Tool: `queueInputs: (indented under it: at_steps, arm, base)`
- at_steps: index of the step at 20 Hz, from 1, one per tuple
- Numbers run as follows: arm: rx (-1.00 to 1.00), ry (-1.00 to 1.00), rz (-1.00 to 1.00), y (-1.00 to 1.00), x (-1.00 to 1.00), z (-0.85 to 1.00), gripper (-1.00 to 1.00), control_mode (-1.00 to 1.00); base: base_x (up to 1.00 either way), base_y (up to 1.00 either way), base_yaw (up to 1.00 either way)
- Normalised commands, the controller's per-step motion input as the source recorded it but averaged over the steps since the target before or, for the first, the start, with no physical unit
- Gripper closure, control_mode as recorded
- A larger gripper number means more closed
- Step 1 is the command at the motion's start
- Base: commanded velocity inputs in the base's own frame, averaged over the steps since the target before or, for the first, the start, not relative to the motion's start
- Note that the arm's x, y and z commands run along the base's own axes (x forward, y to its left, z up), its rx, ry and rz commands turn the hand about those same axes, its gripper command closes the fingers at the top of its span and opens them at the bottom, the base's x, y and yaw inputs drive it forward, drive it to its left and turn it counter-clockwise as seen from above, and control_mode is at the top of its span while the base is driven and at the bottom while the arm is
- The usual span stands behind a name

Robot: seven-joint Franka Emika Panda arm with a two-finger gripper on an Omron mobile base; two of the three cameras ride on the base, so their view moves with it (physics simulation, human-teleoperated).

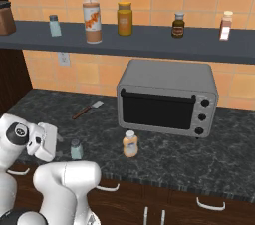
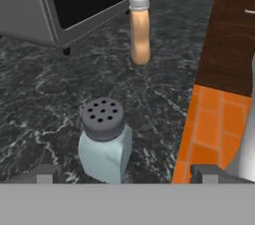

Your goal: Put the shaker and condiment bottle from the counter next to their counterparts in the cabinet.

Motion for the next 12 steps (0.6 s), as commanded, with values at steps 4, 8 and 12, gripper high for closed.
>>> queueInputs:
  at_steps: [4,8,12]
  arm:
    - [0.00,0.00,0.00,-0.11,0.06,-0.04,-1.00,-1.00]
    - [0.00,0.00,0.00,-0.07,0.11,-0.08,-1.00,-1.00]
    - [0.00,0.00,0.00,-0.10,0.12,-0.09,-1.00,-1.00]
  base:
    - [0.00,0.00,0.00]
    - [0.00,0.00,0.00]
    - [0.00,0.00,0.00]
